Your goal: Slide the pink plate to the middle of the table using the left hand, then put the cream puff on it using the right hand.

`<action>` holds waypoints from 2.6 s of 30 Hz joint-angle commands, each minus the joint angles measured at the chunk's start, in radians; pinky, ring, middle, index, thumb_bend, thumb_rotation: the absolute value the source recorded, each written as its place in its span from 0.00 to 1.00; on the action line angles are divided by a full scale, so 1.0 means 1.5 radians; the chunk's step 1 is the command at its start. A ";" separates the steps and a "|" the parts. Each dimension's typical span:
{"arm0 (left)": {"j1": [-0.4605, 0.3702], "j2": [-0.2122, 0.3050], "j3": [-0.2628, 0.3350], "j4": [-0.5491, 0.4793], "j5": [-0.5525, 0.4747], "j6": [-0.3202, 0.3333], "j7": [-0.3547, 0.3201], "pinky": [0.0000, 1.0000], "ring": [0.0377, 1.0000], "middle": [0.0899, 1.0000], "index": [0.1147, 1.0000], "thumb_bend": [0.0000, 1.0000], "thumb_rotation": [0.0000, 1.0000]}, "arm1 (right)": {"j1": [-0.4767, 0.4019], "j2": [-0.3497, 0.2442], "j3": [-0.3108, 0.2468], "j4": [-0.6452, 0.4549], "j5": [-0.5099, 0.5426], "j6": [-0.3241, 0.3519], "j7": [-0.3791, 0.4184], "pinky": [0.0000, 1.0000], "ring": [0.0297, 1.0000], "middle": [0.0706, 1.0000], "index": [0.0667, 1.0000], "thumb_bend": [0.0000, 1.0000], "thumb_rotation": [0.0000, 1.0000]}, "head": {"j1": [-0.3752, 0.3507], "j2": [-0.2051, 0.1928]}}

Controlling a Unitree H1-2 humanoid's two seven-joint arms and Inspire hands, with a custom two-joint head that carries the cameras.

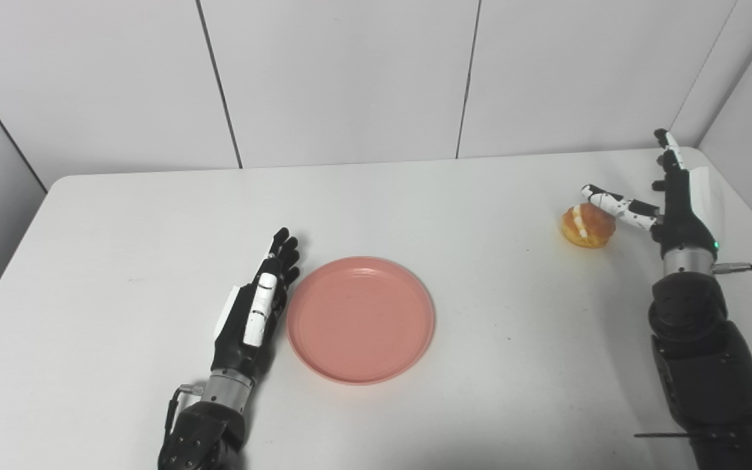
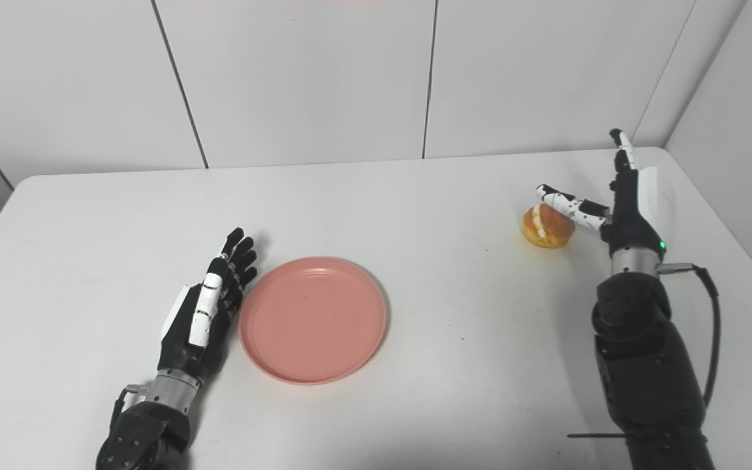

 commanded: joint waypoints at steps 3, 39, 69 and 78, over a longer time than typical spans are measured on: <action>0.007 0.007 0.004 0.007 -0.013 -0.024 -0.014 1.00 1.00 1.00 1.00 0.50 1.00 | -0.033 -0.023 0.019 -0.001 -0.006 0.030 0.026 0.78 0.88 0.92 0.91 0.78 0.37 | -0.005 0.003; 0.011 0.016 -0.003 -0.012 -0.014 -0.004 -0.023 1.00 1.00 1.00 1.00 0.53 1.00 | -0.030 -0.032 0.094 0.021 -0.048 0.095 0.066 0.20 0.30 0.44 0.82 0.55 0.00 | 0.001 0.008; 0.005 0.001 -0.009 -0.019 0.005 0.000 -0.009 1.00 1.00 0.99 0.99 0.53 1.00 | -0.029 -0.017 0.107 -0.061 -0.101 -0.015 -0.066 0.22 0.34 0.41 0.50 0.51 0.00 | 0.038 0.040; 0.007 -0.011 -0.014 -0.021 0.024 0.000 0.004 1.00 1.00 0.99 0.99 0.54 1.00 | -0.021 -0.002 0.114 -0.112 -0.095 -0.081 -0.068 0.19 0.36 0.45 0.46 0.52 0.00 | 0.081 0.052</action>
